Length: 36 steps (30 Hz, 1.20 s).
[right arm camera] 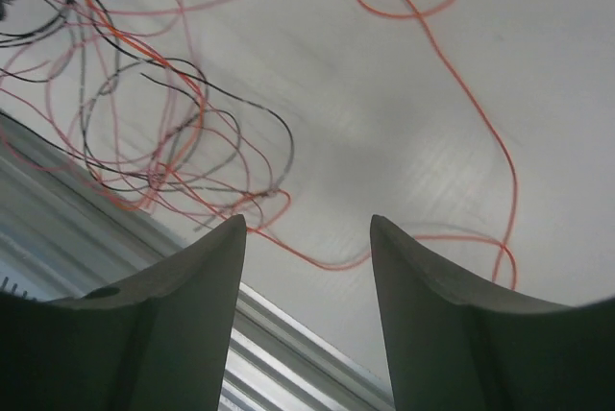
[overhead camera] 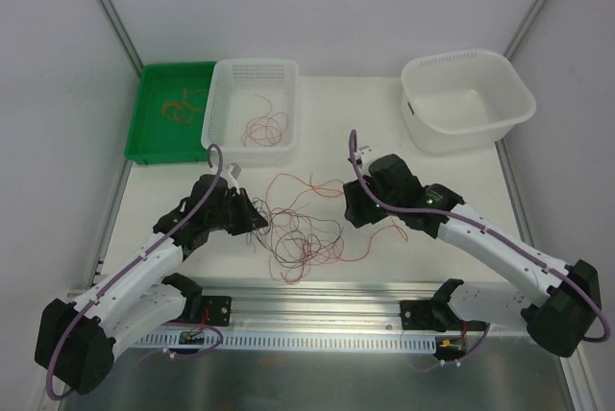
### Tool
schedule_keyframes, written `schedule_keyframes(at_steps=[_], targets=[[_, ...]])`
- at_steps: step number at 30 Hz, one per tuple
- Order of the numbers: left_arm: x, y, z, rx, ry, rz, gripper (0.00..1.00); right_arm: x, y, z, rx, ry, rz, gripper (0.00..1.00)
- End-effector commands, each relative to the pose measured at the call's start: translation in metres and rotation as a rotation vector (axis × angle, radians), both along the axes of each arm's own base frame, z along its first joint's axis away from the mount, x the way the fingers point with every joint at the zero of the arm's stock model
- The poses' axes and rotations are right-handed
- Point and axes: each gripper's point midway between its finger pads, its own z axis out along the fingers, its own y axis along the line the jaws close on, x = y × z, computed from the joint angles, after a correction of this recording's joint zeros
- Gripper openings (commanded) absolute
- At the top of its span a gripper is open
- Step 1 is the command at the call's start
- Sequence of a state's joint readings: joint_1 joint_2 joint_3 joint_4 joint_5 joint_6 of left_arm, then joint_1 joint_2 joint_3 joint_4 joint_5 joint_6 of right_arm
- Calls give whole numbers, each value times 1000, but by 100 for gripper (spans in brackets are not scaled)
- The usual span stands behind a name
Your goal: Untangle the cables
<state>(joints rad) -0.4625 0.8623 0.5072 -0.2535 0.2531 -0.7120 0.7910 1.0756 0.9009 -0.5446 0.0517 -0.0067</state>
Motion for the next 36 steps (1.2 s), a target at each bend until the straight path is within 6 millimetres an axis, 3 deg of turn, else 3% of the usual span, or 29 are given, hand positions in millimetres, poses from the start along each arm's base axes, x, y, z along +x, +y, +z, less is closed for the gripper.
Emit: schedule_keyframes(at_steps=[1, 4, 9, 13, 18, 26, 31, 33, 36], targets=[[2, -7, 10, -2, -39, -41, 5, 5, 66, 24, 172, -25, 263, 58], [2, -10, 11, 4, -42, -54, 5, 8, 92, 25, 227, -17, 342, 56], [2, -15, 13, 8, -47, -67, 5, 4, 122, -1, 227, 58, 448, 52], [3, -18, 13, 15, -46, -80, 5, -3, 139, -13, 230, 88, 502, 51], [2, -23, 11, 21, -42, -101, 5, 2, 150, -26, 235, 104, 506, 50], [1, -26, 21, 1, -85, -126, 5, 9, 156, -45, 213, 121, 489, 35], [-1, -22, 22, 3, -105, -116, 7, 12, 149, -43, 199, 93, 459, 2], [-1, -18, 19, 10, -108, -94, 16, 13, 136, -35, 170, 62, 438, 1], [0, -13, 19, 15, -114, -60, 18, 17, 117, -19, 135, 5, 392, 1]])
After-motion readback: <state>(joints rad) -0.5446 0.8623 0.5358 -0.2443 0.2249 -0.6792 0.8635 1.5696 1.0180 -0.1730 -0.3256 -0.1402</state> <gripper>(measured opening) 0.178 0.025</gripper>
